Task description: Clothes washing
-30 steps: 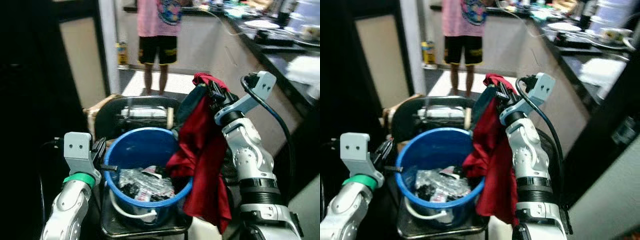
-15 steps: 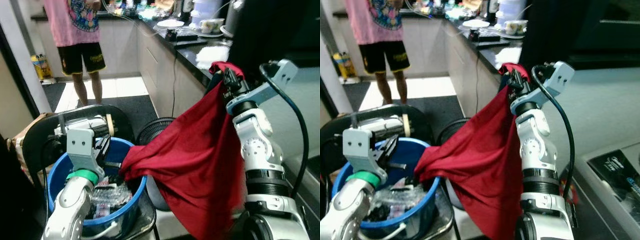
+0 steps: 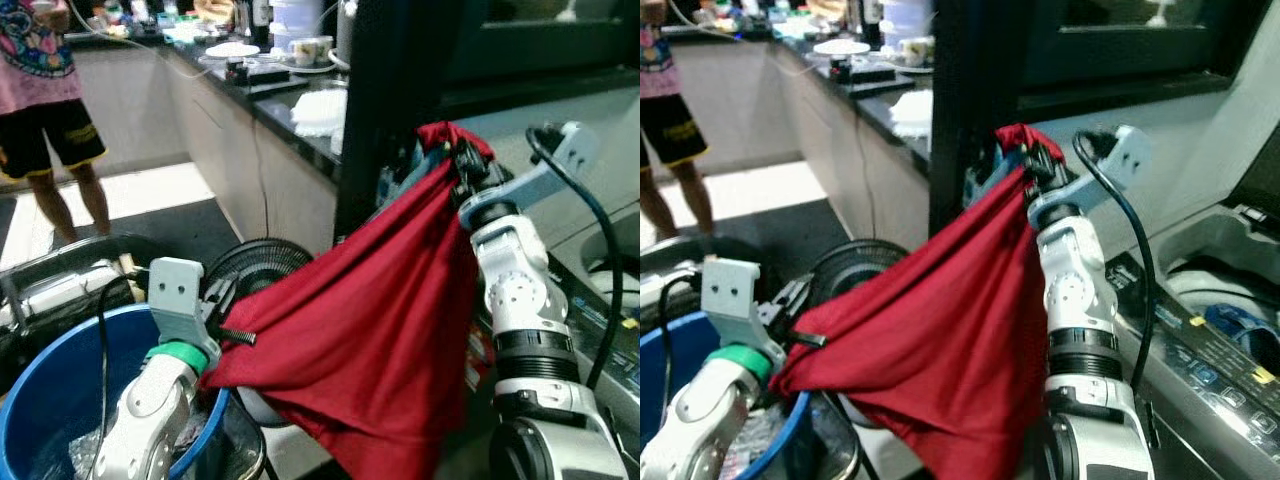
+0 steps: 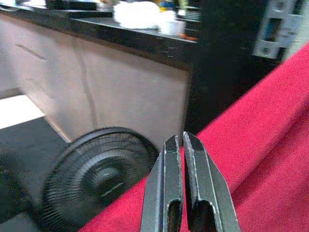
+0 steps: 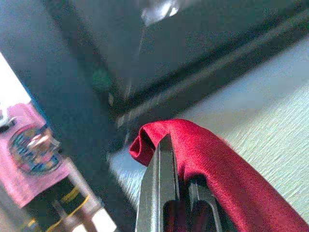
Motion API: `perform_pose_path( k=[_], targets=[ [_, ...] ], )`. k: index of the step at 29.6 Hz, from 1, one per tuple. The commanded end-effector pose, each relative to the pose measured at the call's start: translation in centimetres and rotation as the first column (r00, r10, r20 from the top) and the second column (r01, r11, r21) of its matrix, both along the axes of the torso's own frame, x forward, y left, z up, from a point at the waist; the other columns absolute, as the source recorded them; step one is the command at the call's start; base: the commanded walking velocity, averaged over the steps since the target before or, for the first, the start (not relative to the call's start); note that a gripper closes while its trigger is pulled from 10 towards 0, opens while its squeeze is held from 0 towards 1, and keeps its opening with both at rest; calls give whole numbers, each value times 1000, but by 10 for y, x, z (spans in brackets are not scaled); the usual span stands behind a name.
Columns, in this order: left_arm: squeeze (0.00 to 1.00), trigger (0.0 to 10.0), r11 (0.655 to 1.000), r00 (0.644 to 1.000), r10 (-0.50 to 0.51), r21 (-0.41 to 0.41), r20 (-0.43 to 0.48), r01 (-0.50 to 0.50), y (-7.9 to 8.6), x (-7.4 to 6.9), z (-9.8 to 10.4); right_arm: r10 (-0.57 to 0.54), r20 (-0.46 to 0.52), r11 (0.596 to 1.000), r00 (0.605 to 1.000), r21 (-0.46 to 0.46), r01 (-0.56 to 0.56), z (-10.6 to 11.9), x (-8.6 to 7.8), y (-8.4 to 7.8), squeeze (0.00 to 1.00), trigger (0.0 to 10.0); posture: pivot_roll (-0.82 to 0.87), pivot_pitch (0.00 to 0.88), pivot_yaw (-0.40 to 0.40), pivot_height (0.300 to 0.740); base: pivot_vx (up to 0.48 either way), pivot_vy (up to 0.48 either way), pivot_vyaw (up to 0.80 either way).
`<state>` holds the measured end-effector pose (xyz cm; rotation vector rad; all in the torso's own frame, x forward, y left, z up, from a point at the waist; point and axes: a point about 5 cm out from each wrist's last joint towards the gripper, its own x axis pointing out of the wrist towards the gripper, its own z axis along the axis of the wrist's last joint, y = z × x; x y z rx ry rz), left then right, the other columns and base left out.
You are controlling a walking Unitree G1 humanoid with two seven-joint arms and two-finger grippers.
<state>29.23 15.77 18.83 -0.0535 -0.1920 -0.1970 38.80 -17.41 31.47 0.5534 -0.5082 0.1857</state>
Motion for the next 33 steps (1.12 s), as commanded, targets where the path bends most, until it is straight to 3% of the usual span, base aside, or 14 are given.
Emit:
perform_pose_path(
  k=[1,8,16,22,33],
  targets=[
    [0,10000,1000,1000,-5,-3,-13,5,0,-1,-2,-25,47,1000,999,7,24,12,-2,-4,0,10000,34,0,12,740,0,0,-800],
    [0,10000,1000,1000,7,-5,-1,-7,2,0,3,50,178,998,983,19,-54,56,-8,18,0,10000,37,0,6,740,0,0,-800],
    [0,10000,1000,1000,19,-12,1,-19,3,0,4,81,272,995,959,27,-92,85,-15,29,0,10000,38,0,-3,740,0,0,-800],
    [0,10000,999,1000,30,-17,3,-30,4,0,5,93,287,994,953,24,-105,88,-15,34,0,10000,42,0,-8,740,0,0,-800],
    [0,10000,986,986,166,-7,4,-166,18,3,9,137,248,991,959,-21,-136,77,-14,44,0,10000,44,0,-8,740,0,0,-800]
  ],
)
